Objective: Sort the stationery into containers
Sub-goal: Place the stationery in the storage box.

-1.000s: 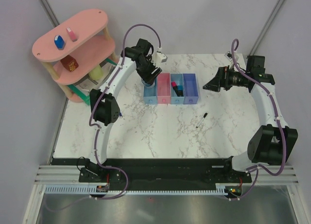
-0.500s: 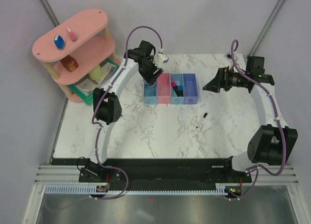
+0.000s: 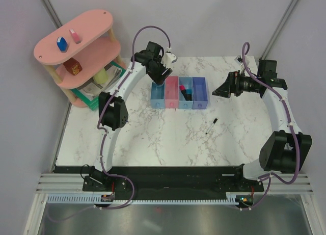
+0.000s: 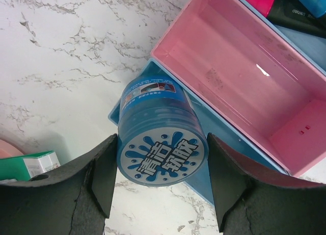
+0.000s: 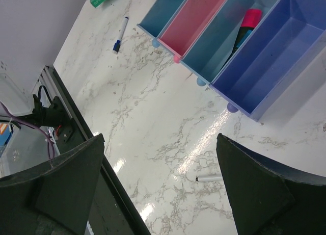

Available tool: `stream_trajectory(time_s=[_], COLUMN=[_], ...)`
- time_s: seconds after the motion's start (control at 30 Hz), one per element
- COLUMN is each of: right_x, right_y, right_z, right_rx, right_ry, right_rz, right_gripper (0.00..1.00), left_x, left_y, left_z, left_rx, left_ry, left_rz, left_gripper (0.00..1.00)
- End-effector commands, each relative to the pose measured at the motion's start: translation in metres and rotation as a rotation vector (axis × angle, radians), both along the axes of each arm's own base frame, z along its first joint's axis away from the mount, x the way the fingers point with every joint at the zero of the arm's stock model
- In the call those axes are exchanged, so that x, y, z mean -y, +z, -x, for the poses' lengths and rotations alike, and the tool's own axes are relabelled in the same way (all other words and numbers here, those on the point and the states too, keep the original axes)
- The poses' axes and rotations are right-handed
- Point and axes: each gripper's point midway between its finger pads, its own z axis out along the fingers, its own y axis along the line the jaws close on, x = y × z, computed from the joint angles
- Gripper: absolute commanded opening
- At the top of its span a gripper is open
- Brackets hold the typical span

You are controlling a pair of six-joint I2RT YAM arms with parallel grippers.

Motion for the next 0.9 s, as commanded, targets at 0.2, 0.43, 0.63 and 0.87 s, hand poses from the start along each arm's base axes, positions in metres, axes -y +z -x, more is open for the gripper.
stream_trajectory(time_s=[0.2, 0.43, 0.63, 0.87], right_x=[-0.003, -0.004, -0.004, -0.005], right_y=[0.016, 0.016, 0.017, 0.016], right_z=[0.004, 0.005, 0.006, 0.007], right_rx=[0.070, 0.069, 0.070, 0.067], right_ry=[0.034, 0.038, 0.040, 0.042], right_rz=[-0.016, -0.023, -0.023, -0.026], right_gripper=[0.98, 0.98, 0.98, 0.98], left_x=[0.013, 0.015, 0.016, 0.019], left_y=[-0.008, -0.009, -0.006, 0.001], left_z=[-0.005, -0.001, -0.004, -0.006], left_rx=[0.008, 0.002, 0.015, 0.031], left_ry=[0.008, 0.002, 0.011, 0.019], left_rz=[0.035, 0.032, 0.042, 0.063], left_gripper=[0.41, 0.52, 0.58, 0.78])
